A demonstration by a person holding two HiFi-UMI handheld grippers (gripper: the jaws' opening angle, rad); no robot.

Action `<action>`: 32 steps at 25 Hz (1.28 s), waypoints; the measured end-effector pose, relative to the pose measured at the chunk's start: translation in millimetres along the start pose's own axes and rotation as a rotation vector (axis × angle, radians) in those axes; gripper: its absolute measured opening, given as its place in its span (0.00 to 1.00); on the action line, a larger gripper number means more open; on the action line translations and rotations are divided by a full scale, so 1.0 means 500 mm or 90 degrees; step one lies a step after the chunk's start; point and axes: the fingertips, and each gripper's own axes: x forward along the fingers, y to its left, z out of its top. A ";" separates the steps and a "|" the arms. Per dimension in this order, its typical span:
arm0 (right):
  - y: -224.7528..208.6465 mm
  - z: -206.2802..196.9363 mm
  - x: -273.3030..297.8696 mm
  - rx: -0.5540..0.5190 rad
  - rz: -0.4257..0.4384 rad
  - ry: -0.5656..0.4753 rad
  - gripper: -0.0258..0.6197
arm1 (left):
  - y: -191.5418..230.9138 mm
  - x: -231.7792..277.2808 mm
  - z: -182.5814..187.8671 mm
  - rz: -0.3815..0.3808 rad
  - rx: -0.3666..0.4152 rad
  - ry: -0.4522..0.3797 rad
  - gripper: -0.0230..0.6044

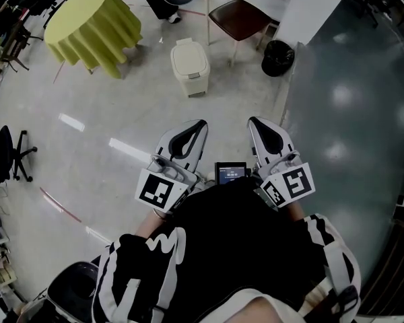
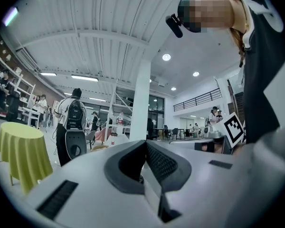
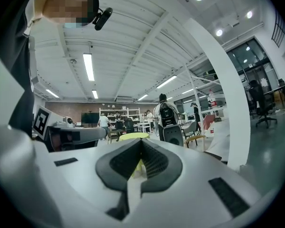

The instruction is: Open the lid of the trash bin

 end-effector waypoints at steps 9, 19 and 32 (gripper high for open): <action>0.021 -0.004 0.013 -0.025 0.013 0.006 0.04 | 0.009 -0.010 -0.011 -0.001 0.005 0.012 0.05; 0.007 -0.003 0.005 -0.012 0.016 -0.002 0.05 | -0.002 -0.004 -0.015 0.008 -0.012 0.002 0.05; -0.007 -0.018 -0.005 0.006 0.014 0.002 0.05 | -0.011 -0.003 -0.023 0.012 -0.001 0.017 0.05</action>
